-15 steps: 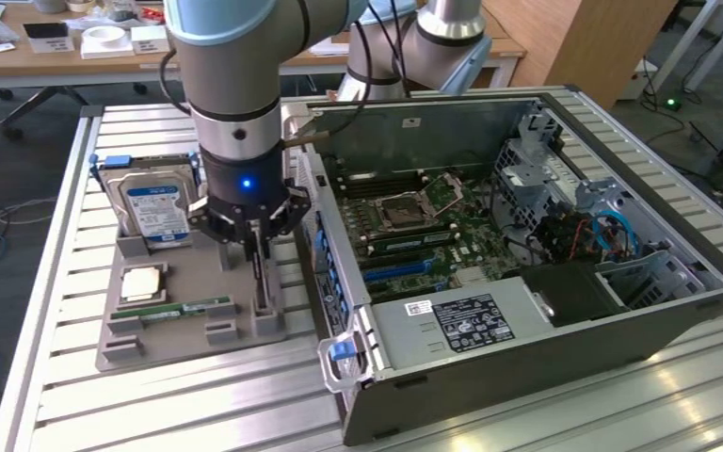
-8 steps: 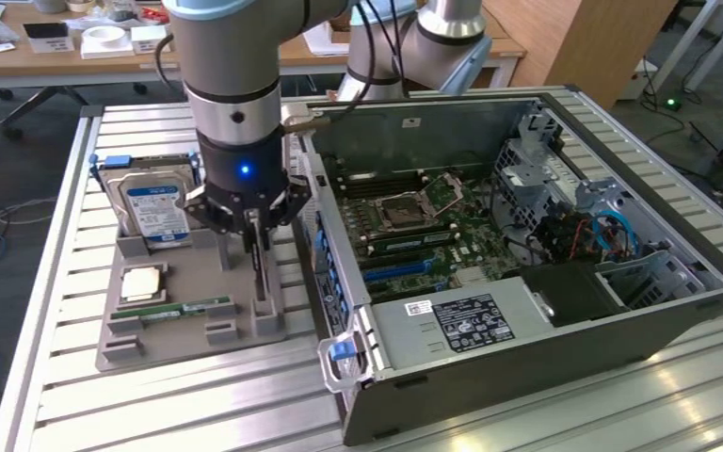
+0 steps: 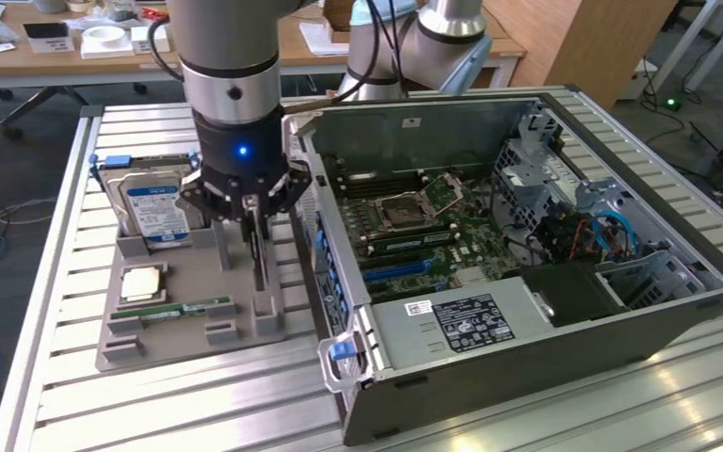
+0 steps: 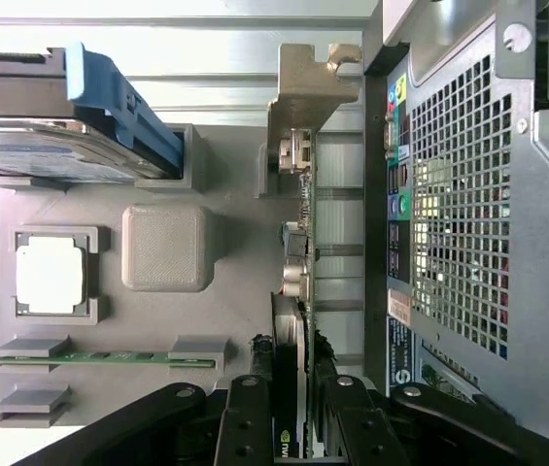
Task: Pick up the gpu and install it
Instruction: 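Pick up the gpu and move the gpu toward the slot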
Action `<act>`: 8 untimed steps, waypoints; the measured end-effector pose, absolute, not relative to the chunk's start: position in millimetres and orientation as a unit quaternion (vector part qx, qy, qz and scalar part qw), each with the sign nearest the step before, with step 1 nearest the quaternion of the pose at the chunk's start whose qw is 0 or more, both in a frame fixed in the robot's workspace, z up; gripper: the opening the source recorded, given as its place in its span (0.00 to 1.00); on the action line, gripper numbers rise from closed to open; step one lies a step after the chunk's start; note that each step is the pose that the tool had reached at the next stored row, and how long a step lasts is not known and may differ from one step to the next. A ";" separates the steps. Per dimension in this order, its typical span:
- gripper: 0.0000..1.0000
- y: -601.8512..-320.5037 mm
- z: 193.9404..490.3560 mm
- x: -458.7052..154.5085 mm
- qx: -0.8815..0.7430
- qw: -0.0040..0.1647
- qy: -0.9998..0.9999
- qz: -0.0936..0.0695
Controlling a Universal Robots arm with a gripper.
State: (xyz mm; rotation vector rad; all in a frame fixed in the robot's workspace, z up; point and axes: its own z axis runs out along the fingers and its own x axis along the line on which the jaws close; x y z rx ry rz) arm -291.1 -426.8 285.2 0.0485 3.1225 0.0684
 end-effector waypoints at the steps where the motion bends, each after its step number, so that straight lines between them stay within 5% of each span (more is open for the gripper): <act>1: 0.26 -426.8 287.7 -291.0 0.015 0.009 1.000 0.022; 8: 0.26 -426.8 306.6 -291.1 0.015 0.009 1.000 0.022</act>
